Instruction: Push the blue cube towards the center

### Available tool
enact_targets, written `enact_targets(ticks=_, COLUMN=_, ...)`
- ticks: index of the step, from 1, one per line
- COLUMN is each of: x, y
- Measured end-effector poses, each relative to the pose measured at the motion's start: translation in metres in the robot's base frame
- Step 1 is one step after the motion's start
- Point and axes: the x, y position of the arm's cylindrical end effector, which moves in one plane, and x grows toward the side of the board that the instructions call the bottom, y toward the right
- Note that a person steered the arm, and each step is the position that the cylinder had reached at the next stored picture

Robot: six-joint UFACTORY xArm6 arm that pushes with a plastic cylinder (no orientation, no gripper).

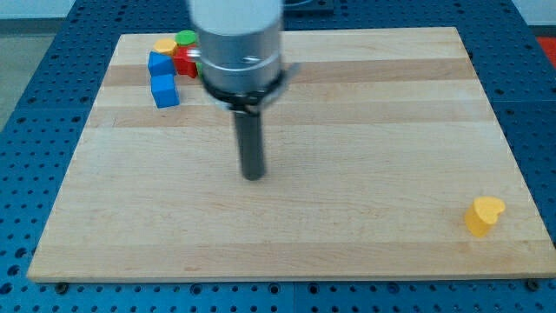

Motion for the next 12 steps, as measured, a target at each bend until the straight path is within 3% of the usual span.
enact_targets(ticks=3, x=-0.058, y=-0.168)
enact_targets(ticks=4, x=-0.102, y=-0.176)
enact_targets(ticks=6, x=-0.159, y=-0.133)
enact_targets(ticks=7, x=-0.159, y=-0.096)
enact_targets(ticks=10, x=-0.134, y=-0.075)
enact_targets(ticks=12, x=-0.125, y=-0.026)
